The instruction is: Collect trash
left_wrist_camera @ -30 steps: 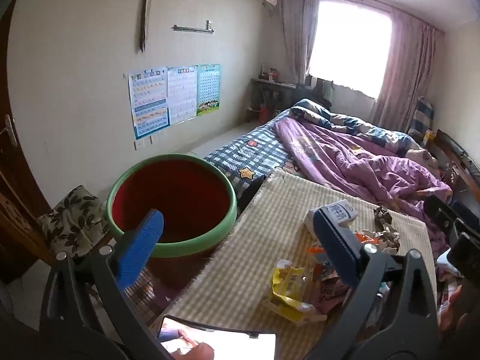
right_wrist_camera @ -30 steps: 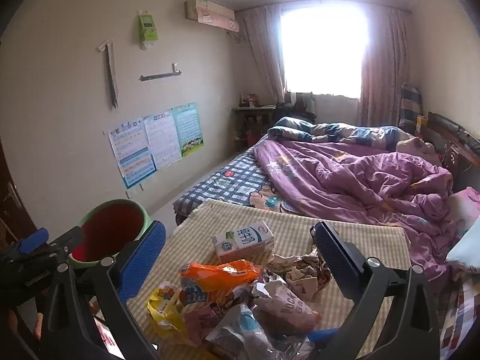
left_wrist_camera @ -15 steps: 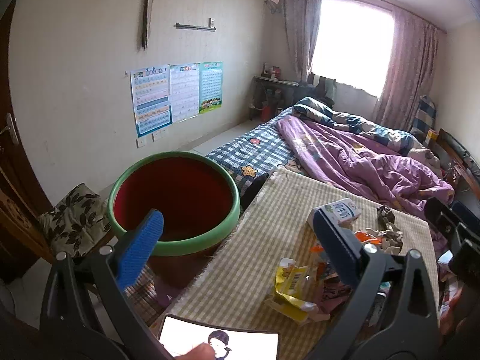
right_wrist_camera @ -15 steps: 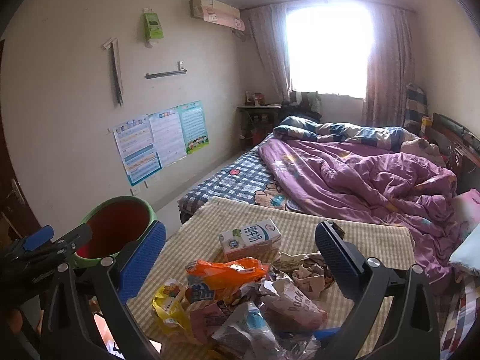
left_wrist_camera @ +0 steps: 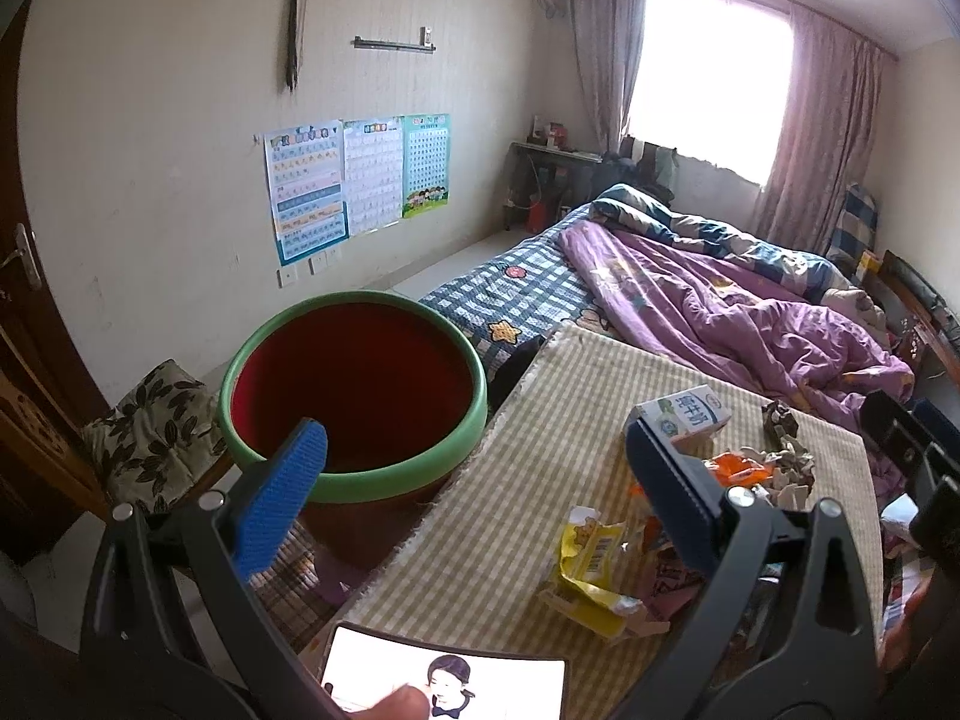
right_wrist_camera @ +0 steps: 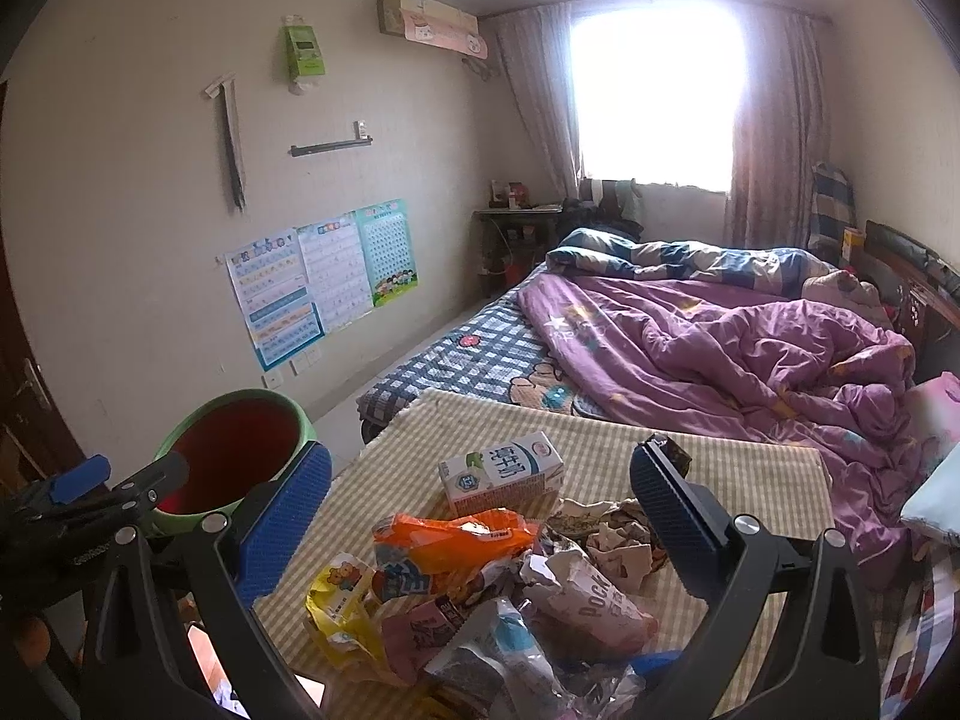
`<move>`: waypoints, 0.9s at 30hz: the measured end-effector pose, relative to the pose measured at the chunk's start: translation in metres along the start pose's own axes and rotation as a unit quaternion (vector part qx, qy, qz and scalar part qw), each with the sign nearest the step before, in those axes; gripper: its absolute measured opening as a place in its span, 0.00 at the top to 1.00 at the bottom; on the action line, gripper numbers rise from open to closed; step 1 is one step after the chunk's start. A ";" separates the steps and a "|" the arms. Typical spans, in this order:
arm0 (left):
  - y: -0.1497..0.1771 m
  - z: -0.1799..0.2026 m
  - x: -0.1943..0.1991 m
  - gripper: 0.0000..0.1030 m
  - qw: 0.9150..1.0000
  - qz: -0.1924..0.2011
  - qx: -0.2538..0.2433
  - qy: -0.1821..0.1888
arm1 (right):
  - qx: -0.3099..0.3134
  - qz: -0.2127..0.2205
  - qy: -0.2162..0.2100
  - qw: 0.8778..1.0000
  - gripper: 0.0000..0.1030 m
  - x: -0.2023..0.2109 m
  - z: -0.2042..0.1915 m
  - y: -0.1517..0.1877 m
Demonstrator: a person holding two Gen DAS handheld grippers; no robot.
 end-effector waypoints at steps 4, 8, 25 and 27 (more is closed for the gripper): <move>0.001 0.000 0.001 0.05 1.000 0.002 -0.002 0.001 | -0.004 -0.002 -0.002 1.000 0.07 0.000 0.002 0.000; -0.002 0.004 0.000 0.05 1.000 -0.002 -0.002 0.001 | -0.003 0.000 -0.002 1.000 0.07 0.000 0.003 -0.001; -0.001 0.004 -0.005 0.05 1.000 -0.013 -0.001 -0.001 | -0.006 -0.002 -0.001 1.000 0.07 -0.001 0.003 0.001; 0.000 0.004 -0.006 0.05 1.000 -0.014 -0.001 0.000 | -0.005 -0.003 -0.001 1.000 0.07 -0.002 0.004 0.001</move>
Point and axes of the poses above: each gripper's, at about its wrist camera, not at the fingertips, and x roughly against the way its jaws point, z to its right, y to its underside, the point moved 9 cm from there along -x, roughly the way its jaws point, and after that the axes turned 7 degrees about y, right-handed, at the moved point
